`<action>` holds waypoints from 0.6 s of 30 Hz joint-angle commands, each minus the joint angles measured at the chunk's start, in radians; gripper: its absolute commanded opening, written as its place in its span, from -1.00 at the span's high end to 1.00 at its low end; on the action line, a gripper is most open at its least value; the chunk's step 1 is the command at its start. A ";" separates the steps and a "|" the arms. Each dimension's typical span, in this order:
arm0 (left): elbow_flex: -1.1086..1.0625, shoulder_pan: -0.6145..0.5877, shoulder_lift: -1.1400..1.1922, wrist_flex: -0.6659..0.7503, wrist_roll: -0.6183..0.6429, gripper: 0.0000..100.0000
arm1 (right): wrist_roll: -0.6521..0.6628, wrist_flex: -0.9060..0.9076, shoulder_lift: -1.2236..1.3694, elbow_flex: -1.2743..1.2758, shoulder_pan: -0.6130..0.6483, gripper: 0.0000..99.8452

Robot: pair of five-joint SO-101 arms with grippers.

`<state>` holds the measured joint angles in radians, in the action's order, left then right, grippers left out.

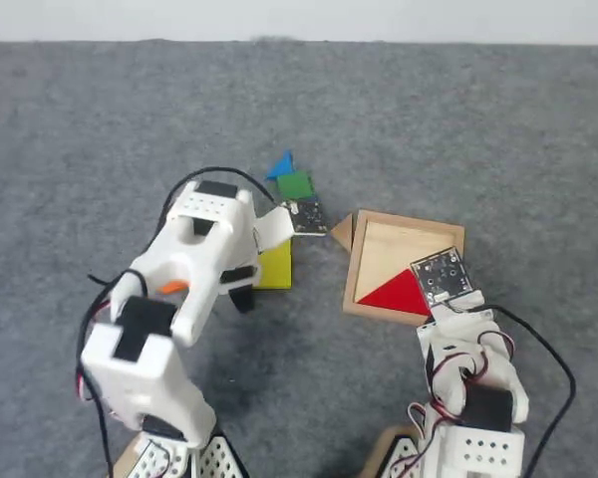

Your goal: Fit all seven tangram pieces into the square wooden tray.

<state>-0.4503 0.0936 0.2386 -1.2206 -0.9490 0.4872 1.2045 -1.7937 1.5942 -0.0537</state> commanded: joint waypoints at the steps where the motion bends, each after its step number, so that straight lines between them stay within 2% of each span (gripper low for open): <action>1: -0.021 0.020 -0.157 0.044 0.176 0.56 | 0.017 -0.002 0.002 -0.009 0.007 0.98; 7: -0.042 0.054 -0.324 0.124 0.480 0.55 | 0.017 -0.002 0.002 -0.009 0.008 0.98; 10: -0.071 0.087 -0.279 0.230 0.517 0.55 | 0.017 -0.002 0.002 -0.009 0.008 0.98; 13: -0.054 0.120 -0.157 0.250 0.612 0.52 | 0.017 -0.002 0.002 -0.009 0.008 0.98; 16: -0.027 0.149 -0.032 0.247 0.572 0.45 | 0.017 -0.002 0.002 -0.009 0.008 0.98; 18: 0.012 0.150 -0.014 0.196 0.546 0.45 | 0.017 -0.002 0.002 -0.009 0.008 0.98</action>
<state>-0.4979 0.2271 0.1880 -0.9828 -0.3767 0.4872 1.2045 -1.7937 1.5942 -0.0537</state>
